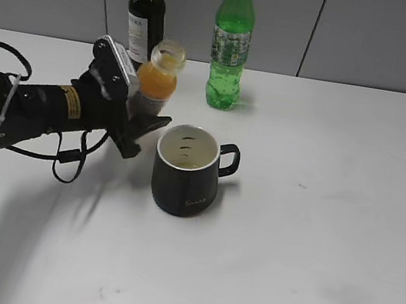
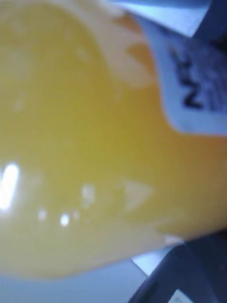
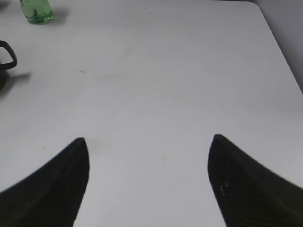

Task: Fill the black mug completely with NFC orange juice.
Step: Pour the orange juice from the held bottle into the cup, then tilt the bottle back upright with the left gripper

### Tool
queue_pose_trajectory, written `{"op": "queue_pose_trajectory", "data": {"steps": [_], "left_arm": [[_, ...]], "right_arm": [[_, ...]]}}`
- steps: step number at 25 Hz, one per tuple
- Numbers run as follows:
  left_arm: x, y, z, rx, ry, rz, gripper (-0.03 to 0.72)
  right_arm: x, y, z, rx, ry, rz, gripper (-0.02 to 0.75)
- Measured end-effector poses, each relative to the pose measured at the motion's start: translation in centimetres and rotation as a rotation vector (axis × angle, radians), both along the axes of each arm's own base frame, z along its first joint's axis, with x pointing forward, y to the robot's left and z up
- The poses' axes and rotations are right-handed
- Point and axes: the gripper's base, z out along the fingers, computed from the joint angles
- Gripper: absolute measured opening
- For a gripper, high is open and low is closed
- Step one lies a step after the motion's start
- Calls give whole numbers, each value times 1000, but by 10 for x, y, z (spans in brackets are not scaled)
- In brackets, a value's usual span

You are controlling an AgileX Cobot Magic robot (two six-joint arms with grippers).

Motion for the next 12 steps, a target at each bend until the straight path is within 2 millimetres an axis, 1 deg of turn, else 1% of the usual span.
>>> {"op": "queue_pose_trajectory", "data": {"steps": [7,12], "left_arm": [[3,3,0,192,-166,-29,471],[4,4,3,246,-264,-44,471]], "right_arm": [[0,0,0,0,0,0,592],[0,0,0,0,0,0,592]]}}
